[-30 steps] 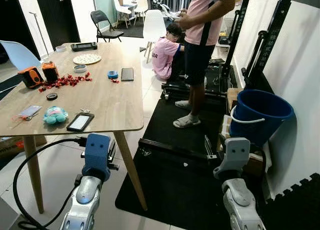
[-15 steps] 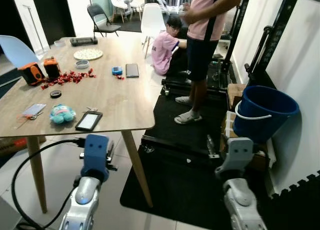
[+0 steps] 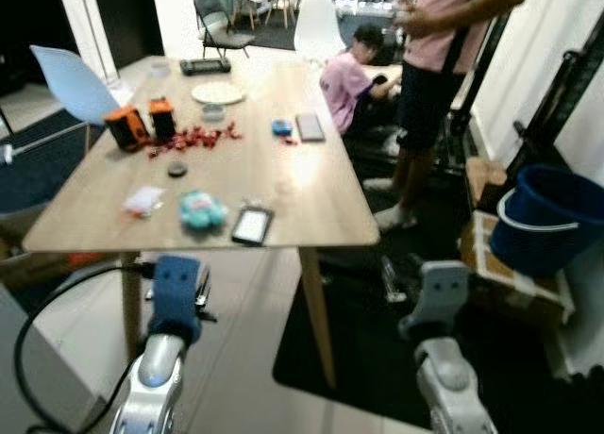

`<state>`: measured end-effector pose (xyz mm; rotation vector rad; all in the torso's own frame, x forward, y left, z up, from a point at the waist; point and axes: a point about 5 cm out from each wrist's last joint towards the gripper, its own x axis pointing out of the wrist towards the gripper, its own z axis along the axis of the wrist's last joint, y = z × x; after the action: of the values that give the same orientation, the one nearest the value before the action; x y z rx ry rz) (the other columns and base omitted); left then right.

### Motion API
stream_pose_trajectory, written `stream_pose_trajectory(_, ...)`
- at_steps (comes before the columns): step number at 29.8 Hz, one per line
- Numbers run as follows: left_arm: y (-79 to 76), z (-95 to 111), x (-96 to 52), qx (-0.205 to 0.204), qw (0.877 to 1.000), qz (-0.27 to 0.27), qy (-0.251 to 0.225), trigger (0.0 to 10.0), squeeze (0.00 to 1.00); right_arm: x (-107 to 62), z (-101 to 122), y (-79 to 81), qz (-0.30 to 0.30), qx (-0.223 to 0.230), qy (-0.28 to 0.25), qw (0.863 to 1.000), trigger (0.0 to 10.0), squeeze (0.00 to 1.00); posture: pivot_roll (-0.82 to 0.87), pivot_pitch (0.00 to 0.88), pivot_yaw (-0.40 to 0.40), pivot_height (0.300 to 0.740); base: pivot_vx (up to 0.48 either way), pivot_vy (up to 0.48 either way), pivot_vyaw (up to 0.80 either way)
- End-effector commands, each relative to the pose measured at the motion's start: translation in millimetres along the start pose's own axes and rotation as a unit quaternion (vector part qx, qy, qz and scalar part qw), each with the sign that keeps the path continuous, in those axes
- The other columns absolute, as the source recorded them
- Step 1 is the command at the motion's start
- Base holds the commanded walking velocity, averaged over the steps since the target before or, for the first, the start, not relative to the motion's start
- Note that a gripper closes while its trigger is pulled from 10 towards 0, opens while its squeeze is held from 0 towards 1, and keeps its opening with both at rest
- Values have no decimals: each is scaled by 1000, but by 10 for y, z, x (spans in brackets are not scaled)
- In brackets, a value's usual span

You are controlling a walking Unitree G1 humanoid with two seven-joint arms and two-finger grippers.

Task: Hang keys on a hook

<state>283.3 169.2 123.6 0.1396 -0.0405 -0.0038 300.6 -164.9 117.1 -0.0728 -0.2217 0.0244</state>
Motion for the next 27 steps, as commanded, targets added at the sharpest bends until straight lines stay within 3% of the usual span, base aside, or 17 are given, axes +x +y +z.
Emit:
stream_pose_trajectory(1, -21, -47, -19, -2, 1000, -4, 11, 10000, 0, -27, -43, -47, -6, -4, 10, 1000, 10000, 0, 116, 66, 5, 740, 0, 472, 0)
stream_pose_trajectory(11, -18, -49, -24, -2, 1000, -3, 12, 10000, 0, -22, -42, -42, -5, -4, 10, 1000, 10000, 0, 118, 66, 4, 740, 0, 448, 0)
stream_pose_trajectory(27, -34, -49, -19, 3, 1000, -7, 9, 10000, 0, -10, -30, -52, -4, -6, 7, 1000, 10000, 0, 114, 60, 1, 740, 0, 0, 0)
